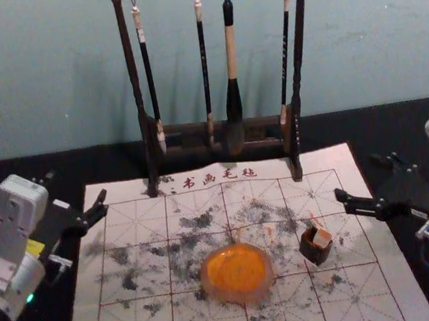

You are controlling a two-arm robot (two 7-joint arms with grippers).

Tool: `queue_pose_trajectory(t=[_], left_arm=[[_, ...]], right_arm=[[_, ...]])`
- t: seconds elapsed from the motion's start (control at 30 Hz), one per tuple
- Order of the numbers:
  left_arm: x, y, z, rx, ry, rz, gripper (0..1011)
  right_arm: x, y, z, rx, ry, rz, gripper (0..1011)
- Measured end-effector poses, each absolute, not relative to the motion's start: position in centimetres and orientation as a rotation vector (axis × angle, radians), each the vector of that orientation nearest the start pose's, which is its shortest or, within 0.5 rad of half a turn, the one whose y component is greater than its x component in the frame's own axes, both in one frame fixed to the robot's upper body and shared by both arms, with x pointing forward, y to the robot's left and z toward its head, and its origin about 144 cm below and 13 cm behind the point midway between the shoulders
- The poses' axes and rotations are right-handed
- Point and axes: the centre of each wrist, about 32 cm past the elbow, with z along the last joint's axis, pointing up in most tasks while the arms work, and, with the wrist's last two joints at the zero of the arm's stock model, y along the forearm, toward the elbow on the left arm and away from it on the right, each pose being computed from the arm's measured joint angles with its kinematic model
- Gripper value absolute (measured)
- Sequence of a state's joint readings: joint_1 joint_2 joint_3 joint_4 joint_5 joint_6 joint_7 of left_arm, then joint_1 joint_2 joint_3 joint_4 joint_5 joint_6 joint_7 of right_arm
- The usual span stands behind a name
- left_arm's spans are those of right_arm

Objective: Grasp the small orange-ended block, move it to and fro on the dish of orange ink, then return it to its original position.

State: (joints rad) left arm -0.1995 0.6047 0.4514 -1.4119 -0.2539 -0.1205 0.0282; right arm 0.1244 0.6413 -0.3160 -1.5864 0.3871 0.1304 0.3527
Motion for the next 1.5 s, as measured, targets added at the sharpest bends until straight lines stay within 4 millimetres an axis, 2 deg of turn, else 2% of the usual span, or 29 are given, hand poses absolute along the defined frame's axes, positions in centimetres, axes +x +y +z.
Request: queue_pose_trajectory(t=[0.3,0.43,1.5], left_arm=[[48.9,31.0,114.0,0.304,-0.285,1.248,1001],[48.9,31.0,114.0,0.305,-0.285,1.248,1001],[48.9,31.0,114.0,0.304,-0.285,1.248,1001]], right_arm=[[48.1,-32.5,115.6,-0.414,0.053,-1.064,1000],[48.3,-32.5,114.9,-0.426,0.072,-1.074,1000],[48.3,-32.5,114.9,-0.427,0.073,-1.075,1000]])
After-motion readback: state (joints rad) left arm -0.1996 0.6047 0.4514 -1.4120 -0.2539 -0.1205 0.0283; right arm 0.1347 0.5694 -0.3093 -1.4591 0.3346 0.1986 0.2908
